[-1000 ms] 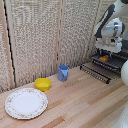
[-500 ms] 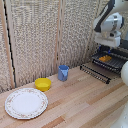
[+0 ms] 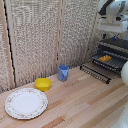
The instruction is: Kindly employ your clamp to softly take hold of the bread. Delicately rest it on the oven pan, verifying that it is even on the surface. Using your clamp and attentiveness, smoothly glide the pan into the oven and along the appropriate brackets, securing it in position.
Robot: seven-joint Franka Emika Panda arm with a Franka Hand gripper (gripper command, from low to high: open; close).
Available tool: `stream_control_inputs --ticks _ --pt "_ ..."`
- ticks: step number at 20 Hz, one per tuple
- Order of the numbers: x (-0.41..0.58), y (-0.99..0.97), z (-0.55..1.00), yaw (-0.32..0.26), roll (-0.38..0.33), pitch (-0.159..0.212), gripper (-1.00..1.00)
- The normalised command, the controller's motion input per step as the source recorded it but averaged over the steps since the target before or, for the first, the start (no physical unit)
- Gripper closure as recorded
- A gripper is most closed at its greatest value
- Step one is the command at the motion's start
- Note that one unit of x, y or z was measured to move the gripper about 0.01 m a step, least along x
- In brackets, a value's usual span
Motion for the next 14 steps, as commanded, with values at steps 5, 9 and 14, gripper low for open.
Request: stream_control_inputs --ticks 5,9,14 --pt "-0.129 0.00 0.23 0.256 -0.212 0.071 -1.00" --pt "-0.027 0.00 0.23 0.258 -0.205 0.081 -1.00" --pt "0.000 0.02 0.18 0.220 -0.242 0.124 -1.00"
